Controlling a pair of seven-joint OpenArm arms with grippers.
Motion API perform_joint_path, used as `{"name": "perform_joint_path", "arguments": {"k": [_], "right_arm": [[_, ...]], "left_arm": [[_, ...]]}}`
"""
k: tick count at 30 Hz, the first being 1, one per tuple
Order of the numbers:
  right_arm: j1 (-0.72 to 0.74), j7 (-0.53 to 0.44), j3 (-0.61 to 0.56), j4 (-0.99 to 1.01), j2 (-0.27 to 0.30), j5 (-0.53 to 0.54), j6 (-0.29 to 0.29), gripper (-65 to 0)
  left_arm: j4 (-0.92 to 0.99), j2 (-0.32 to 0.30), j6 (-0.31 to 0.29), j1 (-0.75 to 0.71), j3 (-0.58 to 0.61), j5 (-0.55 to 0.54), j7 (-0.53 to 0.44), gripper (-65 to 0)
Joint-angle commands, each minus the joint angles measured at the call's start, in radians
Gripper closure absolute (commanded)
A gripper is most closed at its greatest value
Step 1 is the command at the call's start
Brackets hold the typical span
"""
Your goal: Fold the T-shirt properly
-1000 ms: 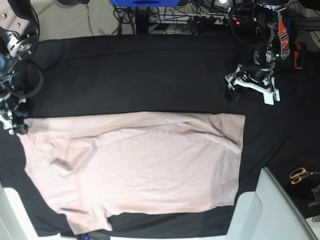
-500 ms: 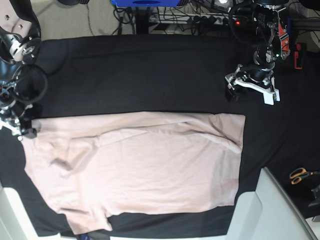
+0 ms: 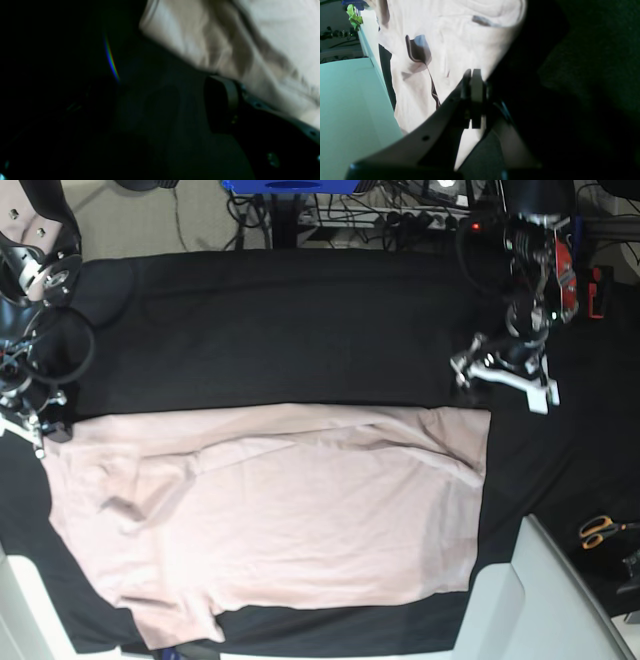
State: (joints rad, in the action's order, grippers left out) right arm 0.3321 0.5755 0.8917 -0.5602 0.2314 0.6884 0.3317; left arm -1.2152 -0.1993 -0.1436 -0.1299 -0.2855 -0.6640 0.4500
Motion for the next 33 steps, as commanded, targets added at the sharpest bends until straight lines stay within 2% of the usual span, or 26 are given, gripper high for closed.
{"name": "perform_joint_path", "arguments": {"k": [1, 7, 13, 31, 33], "right_arm": [[0.02, -0.002, -0.003, -0.008, 0.016, 0.017, 0.014, -0.5], [0.019, -0.002, -0.003, -0.008, 0.016, 0.017, 0.014, -0.5], [0.012, -0.002, -0.003, -0.008, 0.018, 0.017, 0.014, -0.5], [0.011, -0.002, -0.006, -0.008, 0.026, 0.015, 0.014, -0.5], [0.011, -0.002, -0.006, -0.008, 0.026, 0.015, 0.014, -0.5]], "left_arm": [[0.022, -0.006, 0.005, 0.02, -0.002, -0.006, 0.005, -53.8], [0.151, 0.004, 0.005, 0.118, -0.002, -0.006, 0.002, -53.8], [0.147, 0.056, 0.005, 0.138, -0.096, -0.006, 0.007, -53.8], [0.156, 0.111, 0.005, 0.214, -0.096, -0.003, 0.008, -53.8], [0.157, 0.114, 0.005, 0.22, -0.096, -0.001, 0.008, -51.2]]}}
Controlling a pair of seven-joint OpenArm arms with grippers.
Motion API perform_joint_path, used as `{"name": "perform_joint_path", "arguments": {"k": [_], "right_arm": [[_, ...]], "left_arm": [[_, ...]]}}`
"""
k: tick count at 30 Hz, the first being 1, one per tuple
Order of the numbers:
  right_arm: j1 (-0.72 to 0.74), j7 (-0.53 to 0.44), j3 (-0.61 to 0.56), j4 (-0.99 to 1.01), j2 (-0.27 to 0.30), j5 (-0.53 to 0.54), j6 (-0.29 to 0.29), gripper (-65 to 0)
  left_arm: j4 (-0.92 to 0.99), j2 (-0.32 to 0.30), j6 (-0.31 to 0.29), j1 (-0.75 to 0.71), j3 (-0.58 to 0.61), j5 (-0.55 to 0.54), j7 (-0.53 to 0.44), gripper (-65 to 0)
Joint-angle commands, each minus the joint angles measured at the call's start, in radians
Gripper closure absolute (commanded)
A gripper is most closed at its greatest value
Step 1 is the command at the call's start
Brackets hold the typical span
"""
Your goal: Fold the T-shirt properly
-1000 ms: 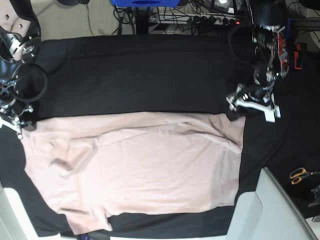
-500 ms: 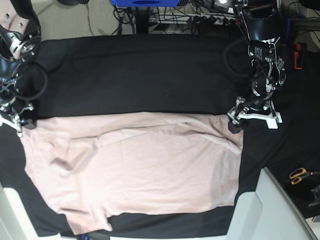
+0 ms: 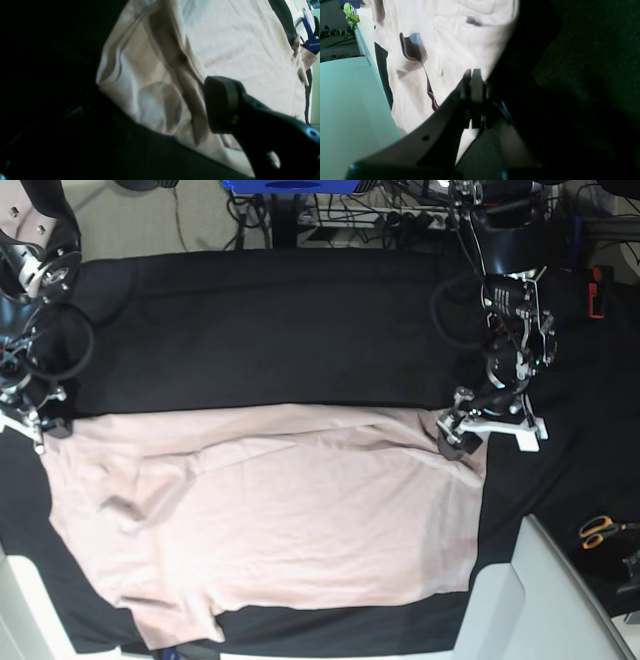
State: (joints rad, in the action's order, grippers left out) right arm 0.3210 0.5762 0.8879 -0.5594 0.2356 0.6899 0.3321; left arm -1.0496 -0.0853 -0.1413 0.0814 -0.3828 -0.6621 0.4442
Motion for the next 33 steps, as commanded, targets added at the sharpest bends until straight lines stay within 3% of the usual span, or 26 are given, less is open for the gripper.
{"name": "perform_joint_path", "arguments": {"k": [1, 5, 8, 22, 26, 33], "right_arm": [[0.022, -0.003, -0.002, -0.009, 0.021, 0.014, 0.014, -0.5], [0.011, -0.003, -0.002, -0.009, 0.023, 0.014, 0.014, -0.5], [0.01, -0.003, -0.002, -0.009, 0.023, 0.014, 0.014, -0.5], [0.01, -0.003, -0.003, -0.009, 0.021, 0.014, 0.014, -0.5], [0.008, -0.003, -0.003, -0.009, 0.023, 0.014, 0.014, -0.5], [0.008, 0.021, -0.005, -0.026, 0.023, 0.009, 0.014, -0.2]], "left_arm": [[-0.008, 0.0, 0.002, 0.008, 0.002, -0.005, 0.011, -47.9], [-0.008, 0.0, 0.002, 0.008, -0.003, -0.005, 0.008, -27.5], [-0.008, 0.0, 0.002, 0.01, -0.006, -0.003, 0.008, -16.9], [0.102, -0.011, 0.002, 0.051, -0.009, 0.0, 0.006, -13.7], [0.114, -0.011, 0.002, 0.054, -0.009, 0.002, 0.006, 0.0], [0.073, -0.011, 0.002, 0.028, -0.008, 0.002, 0.015, 0.0]]}}
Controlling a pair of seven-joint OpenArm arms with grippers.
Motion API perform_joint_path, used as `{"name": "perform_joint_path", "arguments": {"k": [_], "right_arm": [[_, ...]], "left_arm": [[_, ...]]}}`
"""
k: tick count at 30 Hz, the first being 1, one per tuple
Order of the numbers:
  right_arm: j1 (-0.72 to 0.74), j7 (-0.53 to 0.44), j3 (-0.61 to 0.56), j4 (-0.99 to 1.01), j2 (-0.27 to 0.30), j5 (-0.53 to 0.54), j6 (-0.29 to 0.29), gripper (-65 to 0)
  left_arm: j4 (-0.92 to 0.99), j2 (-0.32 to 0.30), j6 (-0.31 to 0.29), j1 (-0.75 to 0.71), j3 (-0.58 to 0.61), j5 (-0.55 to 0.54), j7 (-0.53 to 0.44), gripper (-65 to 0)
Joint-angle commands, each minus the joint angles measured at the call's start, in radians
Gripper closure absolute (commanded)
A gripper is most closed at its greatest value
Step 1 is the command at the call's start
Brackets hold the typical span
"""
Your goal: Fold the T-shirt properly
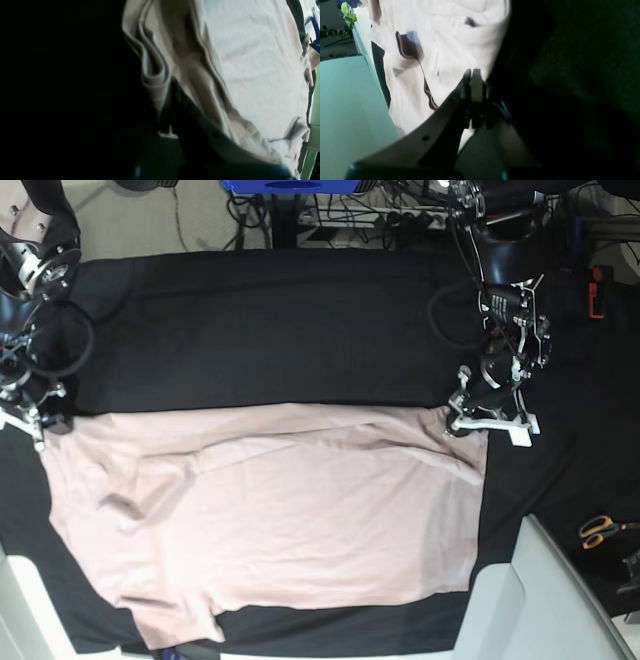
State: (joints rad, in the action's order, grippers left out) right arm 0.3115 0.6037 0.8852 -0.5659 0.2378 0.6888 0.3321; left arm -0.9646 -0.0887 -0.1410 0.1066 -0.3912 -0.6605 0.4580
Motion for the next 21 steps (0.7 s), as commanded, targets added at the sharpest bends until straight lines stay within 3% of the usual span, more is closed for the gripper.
{"name": "perform_joint_path", "arguments": {"k": [1, 4, 8, 18, 21], "right_arm": [[0.016, 0.003, 0.001, -0.038, 0.022, 0.01, 0.014, -0.2], [-0.019, 0.031, 0.004, -0.136, 0.016, 0.015, 0.014, -0.2], [-0.053, 0.074, 0.004, -0.245, 0.011, 0.015, 0.006, -0.2], [-0.139, 0.152, 0.007, -0.296, 0.011, 0.016, 0.006, -0.2], [-0.171, 0.193, 0.062, -0.316, -0.022, 0.016, 0.012, -0.2]], "left_arm": [[-0.032, -0.007, 0.002, -0.014, 0.002, 0.0, 0.002, 0.0], [-0.136, -0.033, 0.002, -0.069, 0.01, 0.0, 0.014, 0.0], [-0.219, -0.049, 0.002, -0.109, -0.001, 0.0, 0.106, 0.0], [-0.328, -0.069, 0.002, -0.221, -0.001, 0.0, 0.111, 0.0], [-0.353, -0.069, 0.002, -0.258, -0.001, 0.0, 0.107, 0.0]]}}
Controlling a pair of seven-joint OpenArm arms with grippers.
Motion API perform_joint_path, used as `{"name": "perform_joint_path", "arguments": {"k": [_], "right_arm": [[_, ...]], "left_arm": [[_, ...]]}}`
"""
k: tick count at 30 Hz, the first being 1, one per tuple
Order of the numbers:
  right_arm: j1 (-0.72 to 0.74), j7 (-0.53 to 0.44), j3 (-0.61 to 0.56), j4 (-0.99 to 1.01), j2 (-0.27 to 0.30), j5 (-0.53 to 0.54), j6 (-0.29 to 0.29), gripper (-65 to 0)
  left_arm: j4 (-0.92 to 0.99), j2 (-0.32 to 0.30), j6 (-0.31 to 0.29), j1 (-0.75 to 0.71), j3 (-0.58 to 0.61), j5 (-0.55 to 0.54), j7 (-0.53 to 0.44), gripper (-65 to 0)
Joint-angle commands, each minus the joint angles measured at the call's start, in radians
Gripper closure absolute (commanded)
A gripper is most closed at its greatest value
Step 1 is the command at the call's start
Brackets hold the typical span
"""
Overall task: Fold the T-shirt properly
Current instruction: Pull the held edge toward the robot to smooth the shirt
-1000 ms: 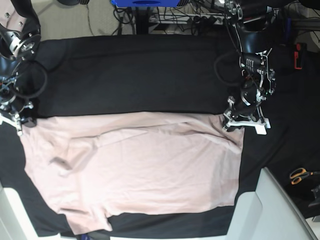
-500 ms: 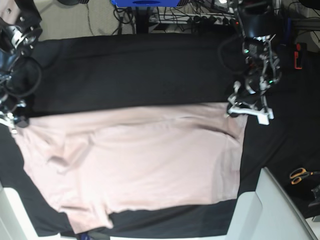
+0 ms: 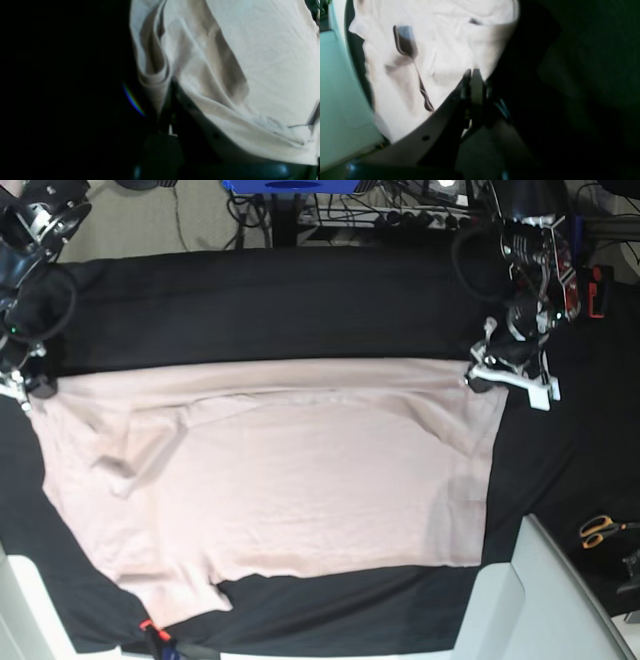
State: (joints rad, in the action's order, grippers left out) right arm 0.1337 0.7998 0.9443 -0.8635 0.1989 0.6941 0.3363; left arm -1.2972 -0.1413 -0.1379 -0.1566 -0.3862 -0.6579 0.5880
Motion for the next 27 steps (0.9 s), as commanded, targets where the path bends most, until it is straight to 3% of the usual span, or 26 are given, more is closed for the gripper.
{"name": "perform_joint_path", "arguments": {"k": [1, 5, 8, 20, 27], "right_arm": [[-0.009, 0.005, 0.012, -0.05, 0.004, 0.009, 0.008, -0.2], [-0.084, 0.016, 0.011, -0.216, -0.055, 0.009, 0.004, -0.2], [-0.111, 0.051, 0.02, -0.277, -0.083, 0.009, 0.002, -0.2], [-0.21, 0.063, 0.022, -0.29, -0.085, 0.012, 0.01, -0.2], [-0.262, 0.06, 0.022, -0.34, -0.108, 0.012, 0.027, -0.2]], "left_arm": [[-0.029, -0.016, -0.001, -0.004, -0.006, -0.003, -0.023, 0.0], [-0.061, -0.014, -0.001, -0.047, -0.007, -0.003, -0.027, 0.0], [-0.069, -0.011, -0.001, -0.09, -0.007, -0.003, -0.084, 0.0], [-0.078, -0.008, -0.001, -0.223, -0.007, -0.009, -0.194, 0.0], [-0.146, 0.009, -0.001, -0.275, -0.007, -0.003, -0.201, 0.0]]}}
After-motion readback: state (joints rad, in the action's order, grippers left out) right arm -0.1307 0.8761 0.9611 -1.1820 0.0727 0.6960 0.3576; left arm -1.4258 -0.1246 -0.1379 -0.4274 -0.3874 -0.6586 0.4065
